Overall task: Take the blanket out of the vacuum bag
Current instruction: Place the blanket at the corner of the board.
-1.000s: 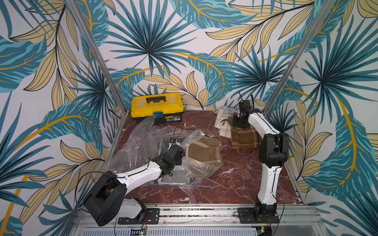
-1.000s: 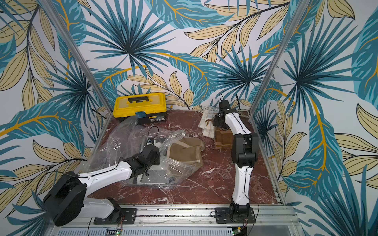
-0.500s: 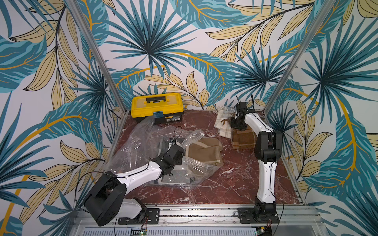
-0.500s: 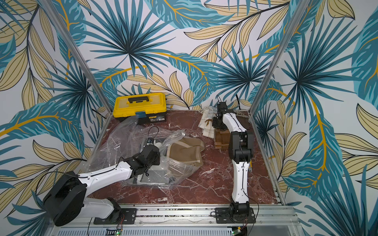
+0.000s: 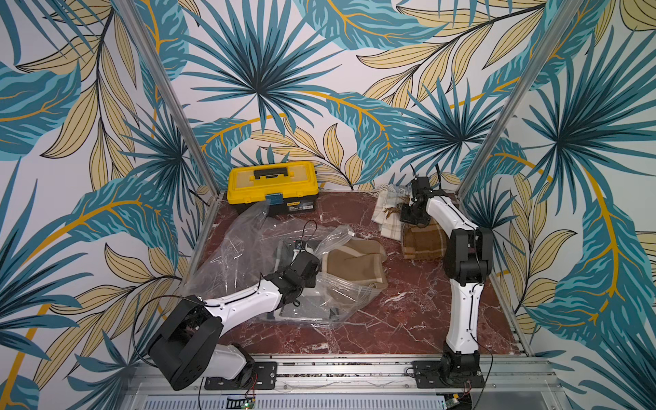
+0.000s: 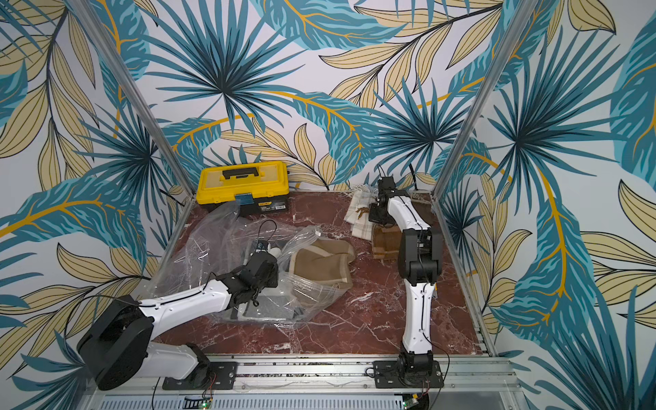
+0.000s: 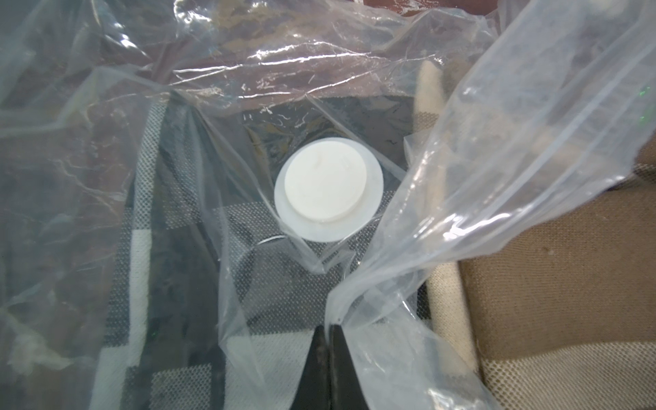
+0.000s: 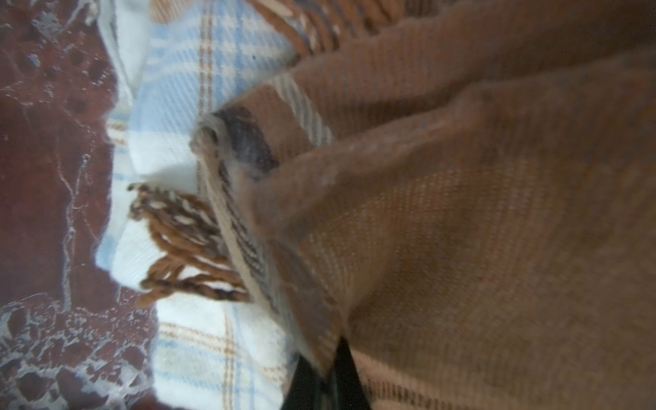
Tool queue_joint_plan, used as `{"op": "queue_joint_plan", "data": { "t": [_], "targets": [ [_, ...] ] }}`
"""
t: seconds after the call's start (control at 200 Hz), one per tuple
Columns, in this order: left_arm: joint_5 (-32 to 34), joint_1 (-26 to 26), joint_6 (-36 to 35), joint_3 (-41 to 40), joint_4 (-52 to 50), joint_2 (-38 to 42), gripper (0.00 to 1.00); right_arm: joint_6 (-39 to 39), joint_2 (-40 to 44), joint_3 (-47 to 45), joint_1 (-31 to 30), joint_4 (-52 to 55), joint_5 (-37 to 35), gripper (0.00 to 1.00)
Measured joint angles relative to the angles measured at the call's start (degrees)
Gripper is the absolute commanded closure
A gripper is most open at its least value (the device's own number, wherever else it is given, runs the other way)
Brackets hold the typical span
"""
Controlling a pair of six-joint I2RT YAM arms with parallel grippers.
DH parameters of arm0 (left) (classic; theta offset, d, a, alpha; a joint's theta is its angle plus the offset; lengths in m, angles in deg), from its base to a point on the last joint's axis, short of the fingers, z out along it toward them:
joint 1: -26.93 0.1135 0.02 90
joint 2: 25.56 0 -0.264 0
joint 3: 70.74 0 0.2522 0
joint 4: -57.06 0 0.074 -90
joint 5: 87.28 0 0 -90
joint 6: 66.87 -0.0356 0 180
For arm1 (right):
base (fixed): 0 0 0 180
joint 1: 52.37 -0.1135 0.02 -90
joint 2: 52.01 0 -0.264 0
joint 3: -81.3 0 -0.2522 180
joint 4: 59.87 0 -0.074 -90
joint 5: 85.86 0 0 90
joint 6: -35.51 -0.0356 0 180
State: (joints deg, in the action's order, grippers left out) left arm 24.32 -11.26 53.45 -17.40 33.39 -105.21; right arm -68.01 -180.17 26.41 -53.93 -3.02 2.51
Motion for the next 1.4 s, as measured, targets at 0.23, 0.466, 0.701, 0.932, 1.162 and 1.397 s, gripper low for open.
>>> {"op": "queue_joint_plan", "data": {
  "t": [0.23,0.466,0.701,0.932,1.162,1.397],
  "targets": [
    [-0.1,0.0,0.0,0.0,0.4,-1.0,1.0,-1.2,11.4,-4.5,0.0,-2.8,1.1,1.0],
    [-0.5,0.0,0.1,0.0,1.0,-1.5,1.0,-3.2,13.3,0.6,0.7,-6.6,1.8,1.0],
    [-0.4,0.0,0.1,-0.3,1.2,-1.4,1.0,-5.7,-0.2,17.5,1.6,-6.6,7.1,1.0],
    [0.1,0.0,-0.1,-0.3,1.1,-1.4,1.0,-9.0,-9.7,21.5,1.6,-8.1,13.6,1.0],
    [0.0,0.0,-0.3,-0.1,1.1,-1.9,1.0,-12.6,-12.3,20.8,1.5,-15.3,22.4,1.0],
    [0.0,0.0,-0.2,-0.1,1.1,-2.0,1.0,-11.8,-9.7,11.3,1.5,-22.1,24.1,0.02]
  ]
}}
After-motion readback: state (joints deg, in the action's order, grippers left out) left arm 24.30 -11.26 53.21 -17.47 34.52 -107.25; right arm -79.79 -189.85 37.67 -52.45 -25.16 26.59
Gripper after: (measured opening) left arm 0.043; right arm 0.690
